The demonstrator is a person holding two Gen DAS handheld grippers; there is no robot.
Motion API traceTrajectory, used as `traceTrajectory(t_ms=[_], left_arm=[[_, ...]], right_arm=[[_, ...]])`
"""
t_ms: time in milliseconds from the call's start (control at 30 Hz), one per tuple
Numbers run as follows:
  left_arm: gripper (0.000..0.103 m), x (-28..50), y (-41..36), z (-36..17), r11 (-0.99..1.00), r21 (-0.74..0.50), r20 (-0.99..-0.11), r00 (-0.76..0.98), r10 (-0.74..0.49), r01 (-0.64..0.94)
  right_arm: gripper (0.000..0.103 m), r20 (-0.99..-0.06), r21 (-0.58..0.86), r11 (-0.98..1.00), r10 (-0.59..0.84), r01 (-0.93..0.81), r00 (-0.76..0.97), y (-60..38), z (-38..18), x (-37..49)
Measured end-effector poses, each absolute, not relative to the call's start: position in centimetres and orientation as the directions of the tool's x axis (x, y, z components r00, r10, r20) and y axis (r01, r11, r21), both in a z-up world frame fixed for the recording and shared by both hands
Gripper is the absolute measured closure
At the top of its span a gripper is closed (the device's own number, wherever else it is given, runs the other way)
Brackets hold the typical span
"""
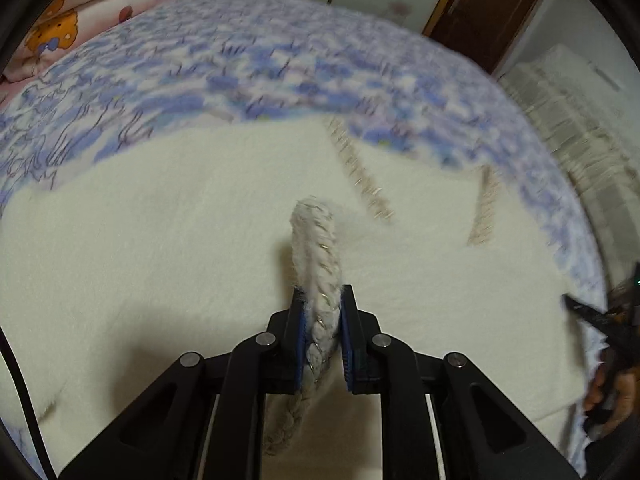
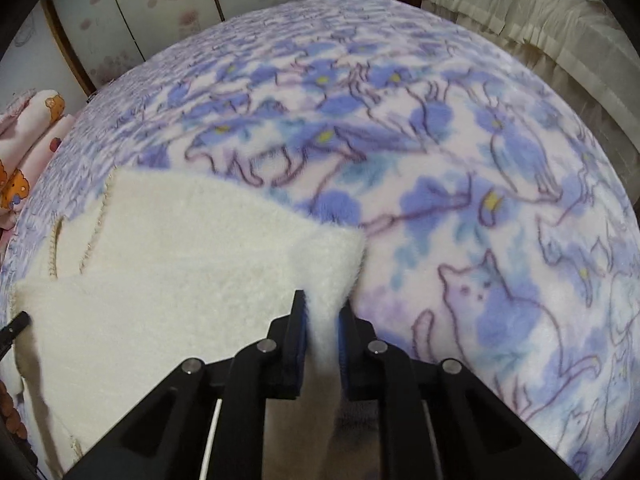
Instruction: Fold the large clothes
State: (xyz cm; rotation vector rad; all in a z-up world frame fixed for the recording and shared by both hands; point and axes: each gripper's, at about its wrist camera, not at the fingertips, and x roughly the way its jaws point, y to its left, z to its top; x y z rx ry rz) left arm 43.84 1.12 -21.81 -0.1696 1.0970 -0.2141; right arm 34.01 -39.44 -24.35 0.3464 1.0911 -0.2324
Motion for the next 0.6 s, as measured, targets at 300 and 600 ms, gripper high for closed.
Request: traceTrajectory(t_ms=[300,600], left_arm=[[0.061,41.5,4.5,-21.2,0.926,-0.371,-0.844,0.389,-0.37,0.075],[0.061,40.8,3.7,-21.8,0.934,-0.347,-0.856,0.378,-0.352,0.085]], right_arm=[[0.053,-0.844,0.164,0.976,0.065,0.141,0.533,-37.9,-18.6,24.0],[0.053,-0.875,0.007,1.0,0.006,-0.001,0.483,-33.5,-22.4,20.2]])
